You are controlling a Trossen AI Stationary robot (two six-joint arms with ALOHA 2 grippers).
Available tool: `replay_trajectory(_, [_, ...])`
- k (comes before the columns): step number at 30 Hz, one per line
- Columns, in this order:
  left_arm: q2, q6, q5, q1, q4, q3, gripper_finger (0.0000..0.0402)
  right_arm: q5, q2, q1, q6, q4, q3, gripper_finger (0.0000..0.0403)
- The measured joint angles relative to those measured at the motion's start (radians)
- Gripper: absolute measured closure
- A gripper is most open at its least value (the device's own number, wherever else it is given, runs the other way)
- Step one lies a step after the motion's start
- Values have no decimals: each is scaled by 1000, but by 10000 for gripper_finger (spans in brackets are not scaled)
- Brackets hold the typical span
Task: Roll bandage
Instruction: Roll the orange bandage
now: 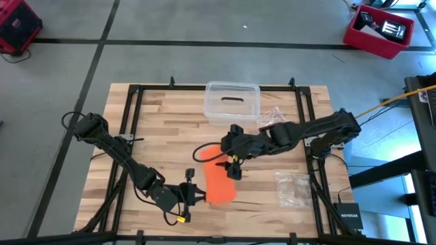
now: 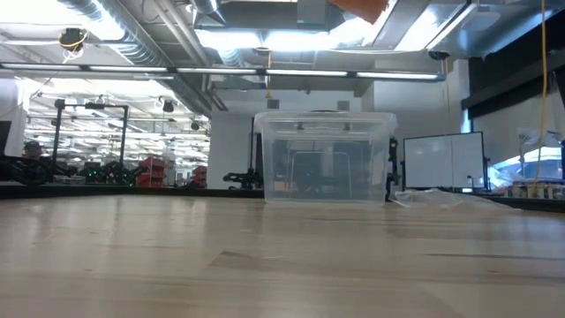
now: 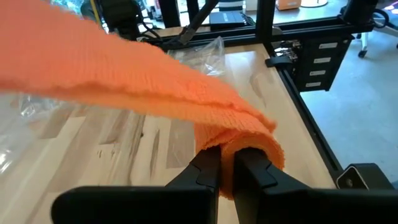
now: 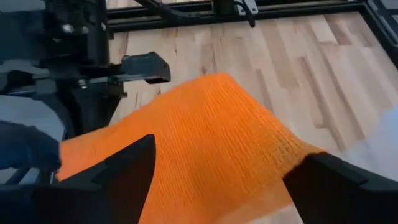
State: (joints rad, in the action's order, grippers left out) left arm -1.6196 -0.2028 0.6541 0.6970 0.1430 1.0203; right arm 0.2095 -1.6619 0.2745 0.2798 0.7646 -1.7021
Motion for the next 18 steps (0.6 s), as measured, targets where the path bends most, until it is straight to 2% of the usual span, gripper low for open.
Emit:
replay_trajectory(5, [0,-11,0,0,4,0,386,24,0,0,10,126,-99,77])
replay_trajectory(10, [0,-26,0,0,5,0,386,146,-9,-35,8,123,-104,77])
replay_trajectory(14, [-1,-56,7,-13,22,0,386,137,-50,-79,49,72,-85,77])
replay_trajectory(18, [-46,-172,34,-29,61,1,386,136,-97,-138,130,94,-84,77])
